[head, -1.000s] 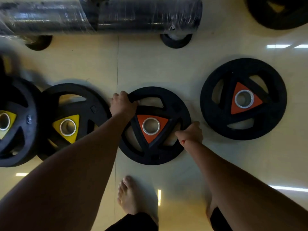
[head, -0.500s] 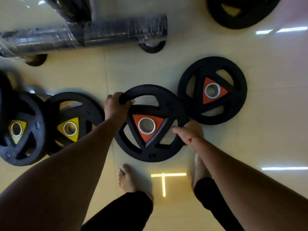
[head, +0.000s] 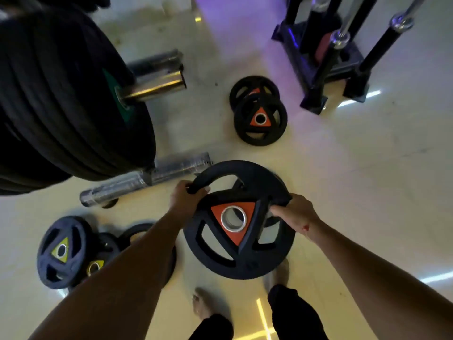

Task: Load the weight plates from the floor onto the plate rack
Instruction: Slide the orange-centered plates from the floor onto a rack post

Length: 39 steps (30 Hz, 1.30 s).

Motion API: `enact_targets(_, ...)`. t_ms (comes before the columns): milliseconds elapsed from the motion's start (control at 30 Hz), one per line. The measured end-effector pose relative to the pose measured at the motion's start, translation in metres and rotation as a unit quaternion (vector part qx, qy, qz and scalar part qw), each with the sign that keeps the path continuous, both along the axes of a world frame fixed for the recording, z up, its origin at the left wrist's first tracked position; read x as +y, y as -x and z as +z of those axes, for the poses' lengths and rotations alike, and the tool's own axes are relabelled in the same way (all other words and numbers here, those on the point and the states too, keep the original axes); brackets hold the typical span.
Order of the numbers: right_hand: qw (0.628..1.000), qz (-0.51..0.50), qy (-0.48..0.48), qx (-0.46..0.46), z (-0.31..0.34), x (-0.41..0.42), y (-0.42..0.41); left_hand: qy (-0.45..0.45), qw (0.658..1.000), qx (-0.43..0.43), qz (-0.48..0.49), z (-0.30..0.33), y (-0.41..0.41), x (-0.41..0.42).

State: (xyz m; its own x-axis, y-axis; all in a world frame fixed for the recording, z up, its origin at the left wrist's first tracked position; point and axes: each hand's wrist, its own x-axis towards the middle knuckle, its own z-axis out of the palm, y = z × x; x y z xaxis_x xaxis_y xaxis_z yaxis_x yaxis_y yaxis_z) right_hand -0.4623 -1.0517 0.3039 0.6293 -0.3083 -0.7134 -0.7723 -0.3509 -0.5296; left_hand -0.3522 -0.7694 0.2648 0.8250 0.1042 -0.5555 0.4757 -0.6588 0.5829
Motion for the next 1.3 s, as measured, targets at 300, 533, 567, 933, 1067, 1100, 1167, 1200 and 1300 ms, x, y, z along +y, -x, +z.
enact_targets(300, 0.997, 0.008, 0.026, -0.067, 0.215, -0.132, -0.034, 0.037, 0.995, -0.072, -0.054, 0.22, -0.024, -0.126)
enact_targets(533, 0.985, 0.012, 0.062, -0.16, 0.324, -0.197, -0.095, 0.05, 0.983, -0.167, -0.06, 0.335, -0.08, -0.195)
enact_targets(567, 0.984, 0.017, 0.073, -0.163, 0.337, -0.2, -0.108, 0.049, 0.98, -0.181, -0.065, 0.347, -0.091, -0.199)
enact_targets(933, 0.948, 0.134, 0.125, -0.258, 0.421, -0.179, -0.291, 0.057, 0.958, -0.278, 0.026, 0.42, -0.211, -0.165)
enact_targets(1067, 0.936, 0.19, 0.116, -0.273, 0.439, -0.161, -0.354, 0.046, 0.954, -0.292, 0.056, 0.442, -0.246, -0.145)
enact_targets(1100, 0.933, 0.205, 0.106, -0.276, 0.442, -0.157, -0.37, 0.036, 0.952, -0.297, 0.067, 0.448, -0.254, -0.141)
enact_targets(1167, 0.928, 0.23, 0.087, -0.279, 0.443, -0.151, -0.403, 0.019, 0.946, -0.311, 0.088, 0.456, -0.268, -0.135)
enact_targets(1200, 0.923, 0.246, 0.084, -0.284, 0.443, -0.15, -0.422, 0.012, 0.943, -0.315, 0.103, 0.459, -0.276, -0.133)
enact_targets(1300, 0.901, 0.302, 0.07, -0.304, 0.446, -0.145, -0.485, -0.017, 0.931, -0.328, 0.16, 0.469, -0.306, -0.135)
